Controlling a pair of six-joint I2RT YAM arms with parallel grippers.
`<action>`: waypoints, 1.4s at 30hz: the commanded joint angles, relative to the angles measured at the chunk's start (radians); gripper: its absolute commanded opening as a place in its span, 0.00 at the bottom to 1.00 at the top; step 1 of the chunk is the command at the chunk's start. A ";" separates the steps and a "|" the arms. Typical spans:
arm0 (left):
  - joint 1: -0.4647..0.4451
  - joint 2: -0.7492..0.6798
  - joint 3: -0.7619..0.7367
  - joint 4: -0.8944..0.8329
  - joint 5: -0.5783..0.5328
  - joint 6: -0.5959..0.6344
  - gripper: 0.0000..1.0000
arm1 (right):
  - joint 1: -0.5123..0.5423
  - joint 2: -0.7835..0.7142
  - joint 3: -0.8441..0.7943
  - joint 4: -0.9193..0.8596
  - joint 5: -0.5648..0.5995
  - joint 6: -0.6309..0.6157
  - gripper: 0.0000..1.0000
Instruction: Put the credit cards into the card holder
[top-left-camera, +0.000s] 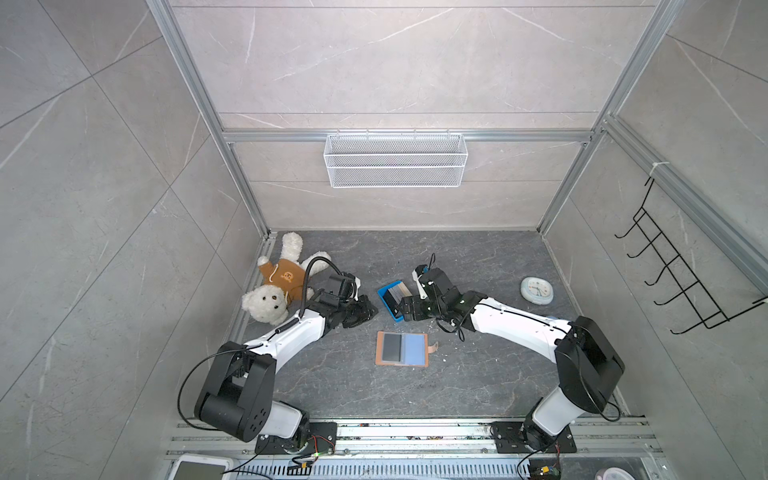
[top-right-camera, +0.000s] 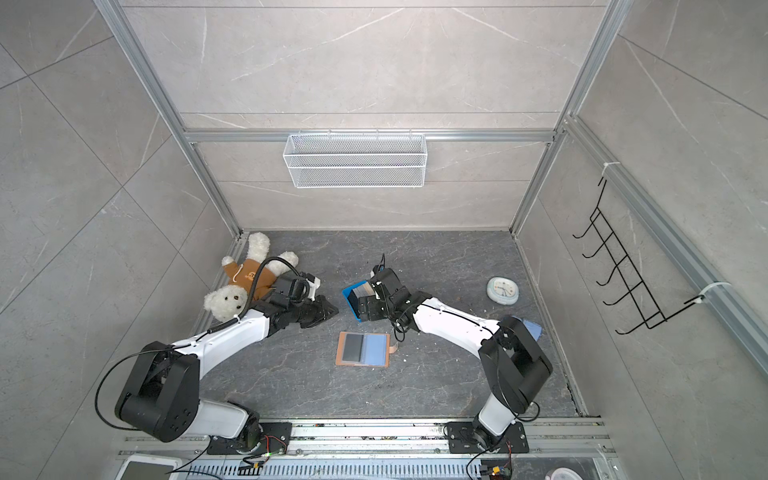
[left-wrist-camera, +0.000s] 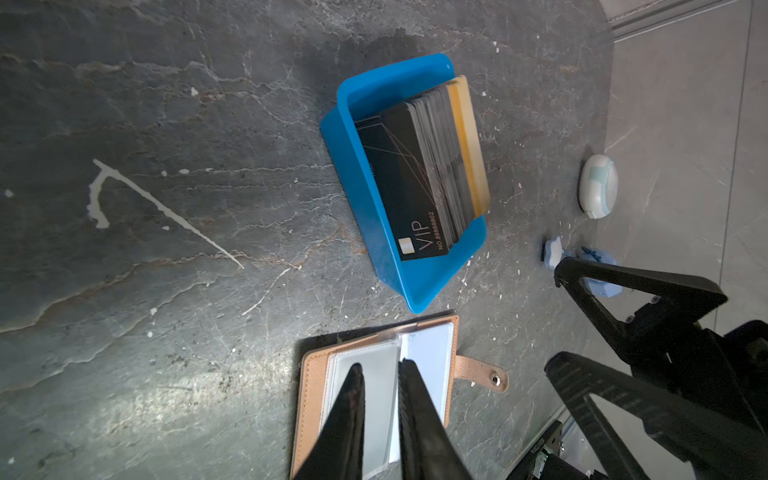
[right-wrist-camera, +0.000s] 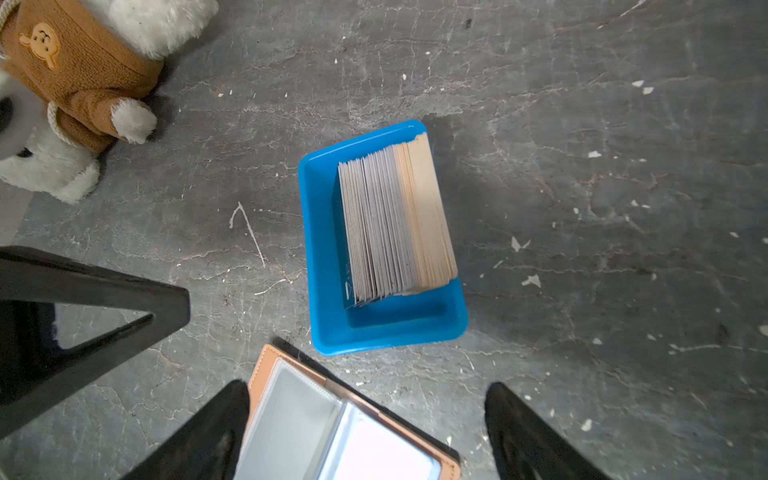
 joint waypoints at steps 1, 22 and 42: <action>0.009 0.029 0.045 0.032 0.024 -0.010 0.18 | -0.005 0.046 0.047 0.006 -0.010 -0.046 0.92; 0.010 0.115 0.111 0.069 0.076 -0.046 0.22 | -0.087 0.315 0.279 -0.098 -0.159 -0.133 0.92; 0.014 0.134 0.156 0.020 0.096 -0.009 0.21 | -0.066 0.239 0.167 -0.016 -0.271 -0.045 0.82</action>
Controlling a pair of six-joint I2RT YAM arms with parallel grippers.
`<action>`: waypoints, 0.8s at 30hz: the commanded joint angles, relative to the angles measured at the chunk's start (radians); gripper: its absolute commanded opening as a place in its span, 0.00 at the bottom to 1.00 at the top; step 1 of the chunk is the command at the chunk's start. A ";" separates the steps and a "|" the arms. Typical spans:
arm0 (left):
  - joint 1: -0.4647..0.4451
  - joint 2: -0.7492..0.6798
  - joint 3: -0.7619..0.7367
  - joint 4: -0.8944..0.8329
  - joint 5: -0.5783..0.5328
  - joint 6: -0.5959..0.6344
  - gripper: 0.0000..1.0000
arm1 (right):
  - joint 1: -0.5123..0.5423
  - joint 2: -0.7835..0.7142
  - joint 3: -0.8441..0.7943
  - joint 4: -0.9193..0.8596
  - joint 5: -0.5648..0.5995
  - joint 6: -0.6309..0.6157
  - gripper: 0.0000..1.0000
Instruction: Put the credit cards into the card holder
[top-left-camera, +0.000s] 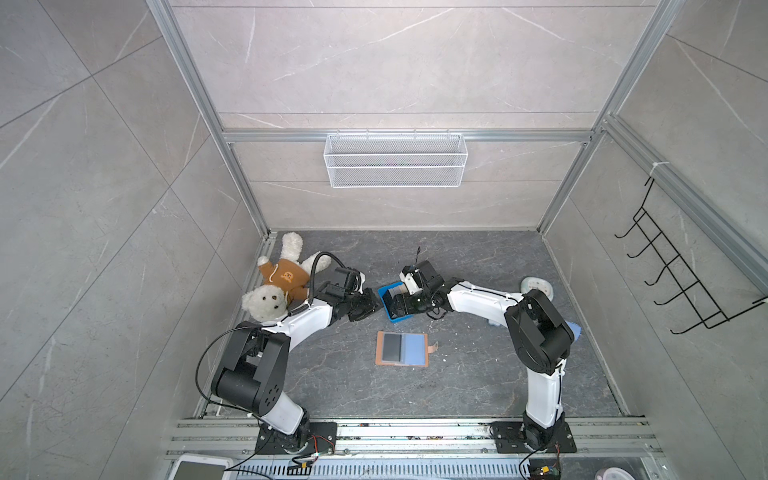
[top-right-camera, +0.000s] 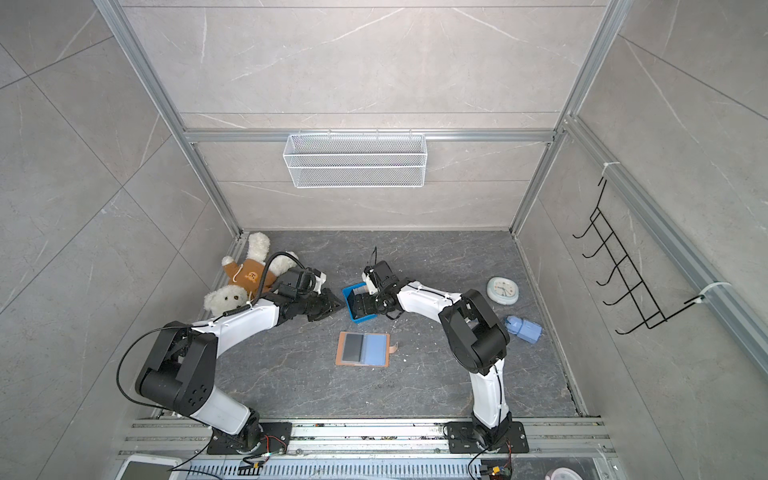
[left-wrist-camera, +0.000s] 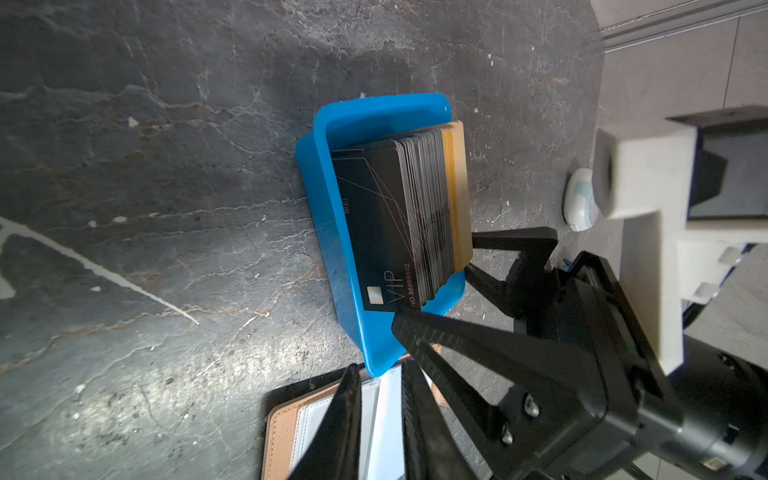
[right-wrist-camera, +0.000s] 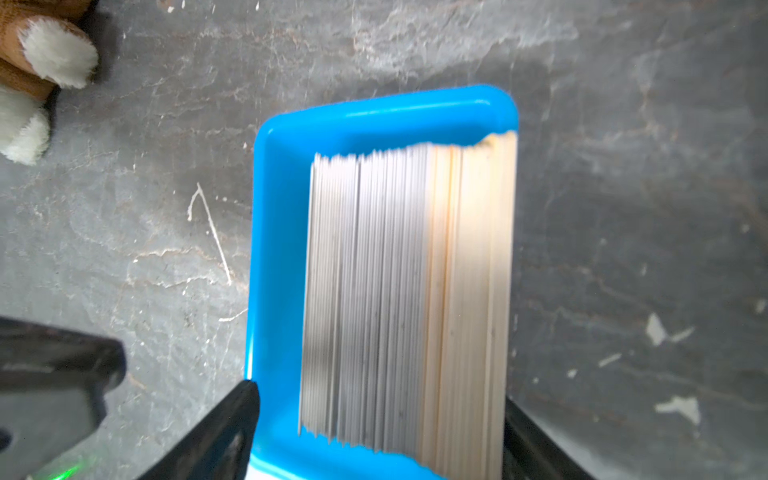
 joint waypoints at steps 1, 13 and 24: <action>0.009 0.020 0.074 -0.030 0.044 0.042 0.21 | 0.018 -0.062 -0.024 0.027 -0.026 0.033 0.81; 0.033 0.141 0.227 -0.171 0.065 0.116 0.13 | 0.022 -0.055 -0.004 -0.004 0.111 0.111 0.88; 0.034 0.262 0.295 -0.185 0.120 0.064 0.07 | 0.070 -0.021 0.066 -0.072 0.239 0.189 0.90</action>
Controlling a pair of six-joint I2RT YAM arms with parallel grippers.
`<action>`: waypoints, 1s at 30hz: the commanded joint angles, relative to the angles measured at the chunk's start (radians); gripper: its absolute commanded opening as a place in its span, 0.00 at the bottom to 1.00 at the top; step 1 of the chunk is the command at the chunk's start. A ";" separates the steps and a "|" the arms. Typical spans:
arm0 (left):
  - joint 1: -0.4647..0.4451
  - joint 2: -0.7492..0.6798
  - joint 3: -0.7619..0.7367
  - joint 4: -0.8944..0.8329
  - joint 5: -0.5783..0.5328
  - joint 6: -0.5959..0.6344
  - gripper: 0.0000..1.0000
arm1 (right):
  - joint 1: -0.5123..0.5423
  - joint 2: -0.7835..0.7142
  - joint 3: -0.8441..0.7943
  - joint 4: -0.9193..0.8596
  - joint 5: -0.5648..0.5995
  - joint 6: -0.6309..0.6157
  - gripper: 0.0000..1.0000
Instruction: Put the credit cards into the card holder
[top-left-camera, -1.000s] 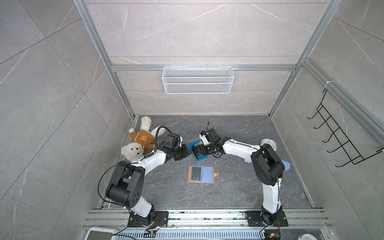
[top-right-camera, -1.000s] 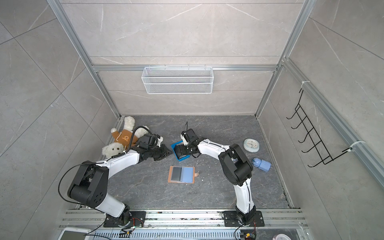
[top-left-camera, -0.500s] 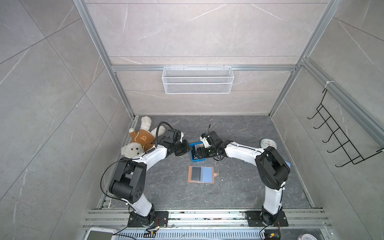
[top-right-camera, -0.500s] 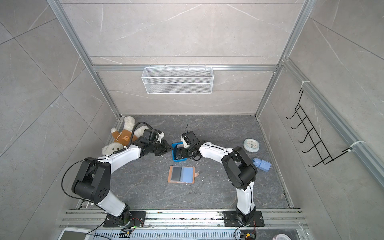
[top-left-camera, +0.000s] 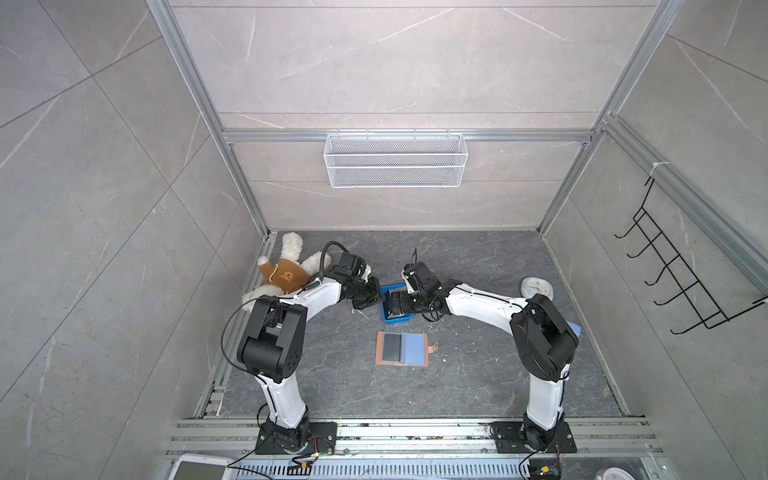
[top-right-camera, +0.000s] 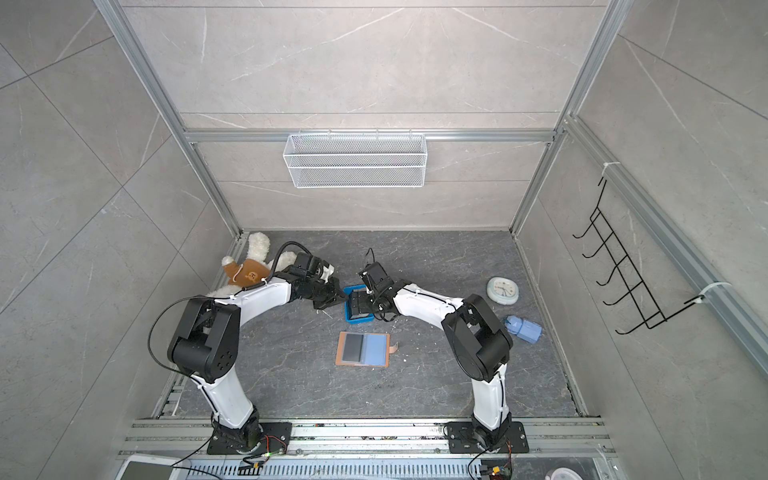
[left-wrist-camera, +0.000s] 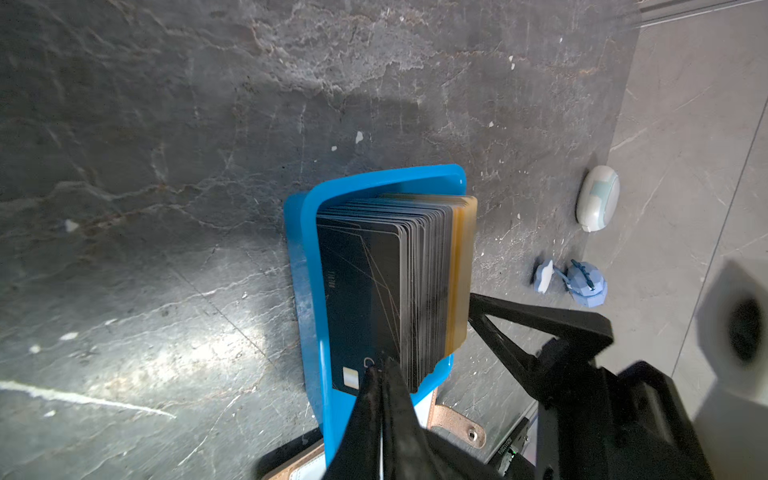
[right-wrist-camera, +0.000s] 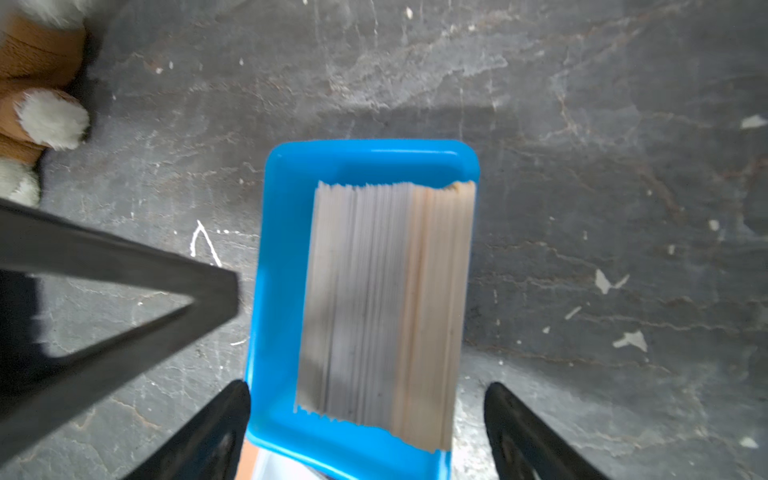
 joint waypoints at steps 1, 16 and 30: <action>0.003 0.030 0.045 -0.032 0.045 -0.005 0.06 | 0.011 0.020 0.042 -0.046 0.064 0.041 0.90; 0.003 0.089 0.083 -0.077 0.001 0.029 0.03 | 0.019 0.090 0.087 -0.081 0.092 0.044 0.90; 0.004 0.102 0.090 -0.088 -0.005 0.031 0.02 | 0.017 0.061 0.063 -0.075 0.124 0.038 0.90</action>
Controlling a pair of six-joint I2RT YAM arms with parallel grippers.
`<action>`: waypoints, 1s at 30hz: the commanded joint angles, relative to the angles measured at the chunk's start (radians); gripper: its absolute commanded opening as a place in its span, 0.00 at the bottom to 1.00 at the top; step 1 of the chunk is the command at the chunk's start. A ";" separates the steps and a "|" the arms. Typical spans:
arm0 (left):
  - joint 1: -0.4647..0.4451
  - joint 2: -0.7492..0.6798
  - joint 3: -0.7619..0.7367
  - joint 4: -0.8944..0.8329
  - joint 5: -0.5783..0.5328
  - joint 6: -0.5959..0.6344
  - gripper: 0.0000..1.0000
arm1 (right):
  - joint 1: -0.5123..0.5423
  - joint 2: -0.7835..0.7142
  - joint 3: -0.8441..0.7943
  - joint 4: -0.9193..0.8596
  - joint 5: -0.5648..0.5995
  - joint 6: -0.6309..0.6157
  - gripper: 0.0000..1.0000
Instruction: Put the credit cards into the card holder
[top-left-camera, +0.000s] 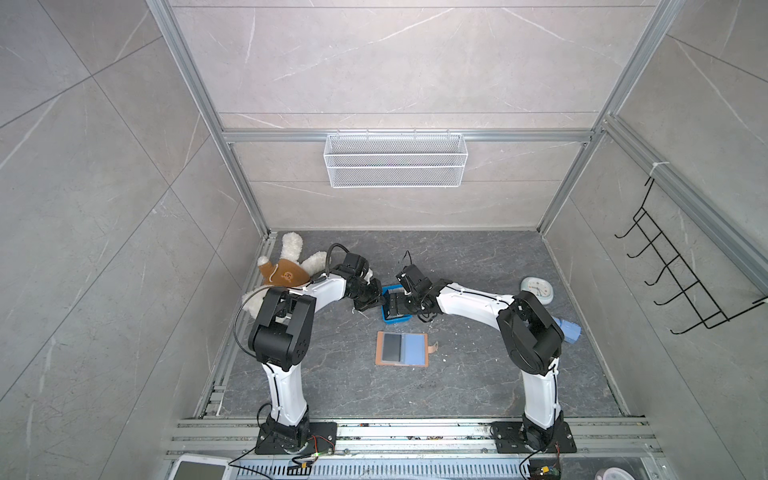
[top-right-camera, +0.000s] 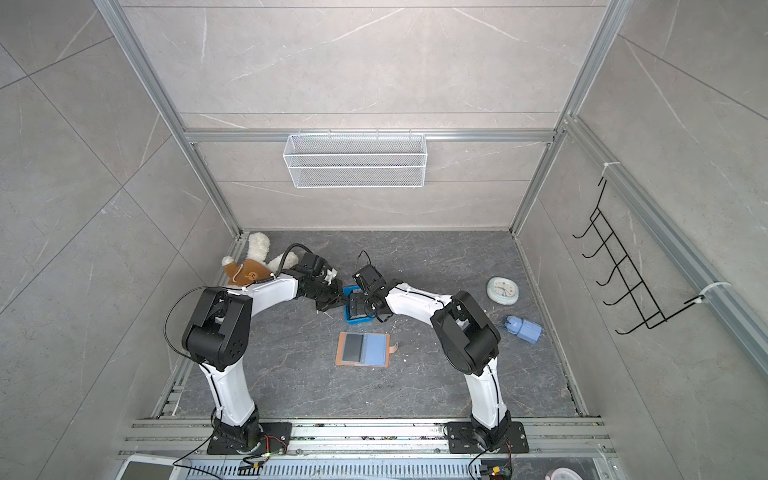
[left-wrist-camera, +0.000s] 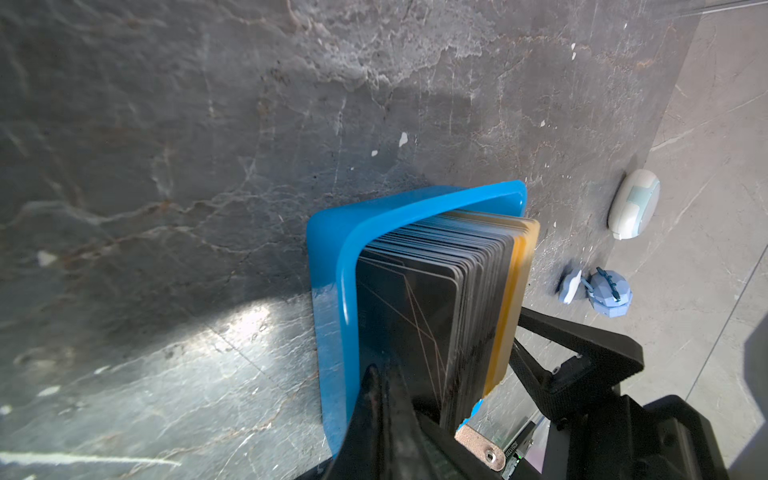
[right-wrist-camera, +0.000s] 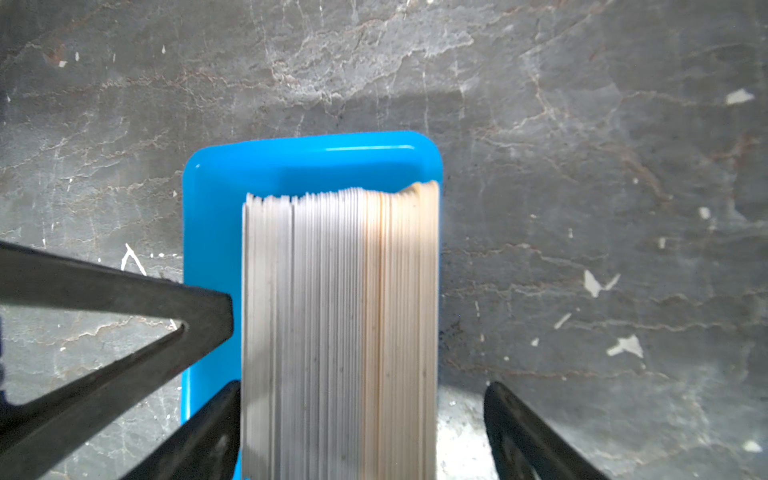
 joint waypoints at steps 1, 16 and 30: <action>0.004 0.013 0.032 -0.039 -0.002 0.029 0.02 | 0.003 -0.032 0.000 -0.020 0.036 -0.002 0.90; 0.004 0.031 0.042 -0.053 -0.004 0.037 0.01 | -0.007 -0.095 -0.037 -0.021 0.056 -0.019 0.90; 0.001 0.040 0.044 -0.046 0.016 0.032 0.04 | -0.006 -0.048 -0.015 -0.006 -0.035 -0.037 0.94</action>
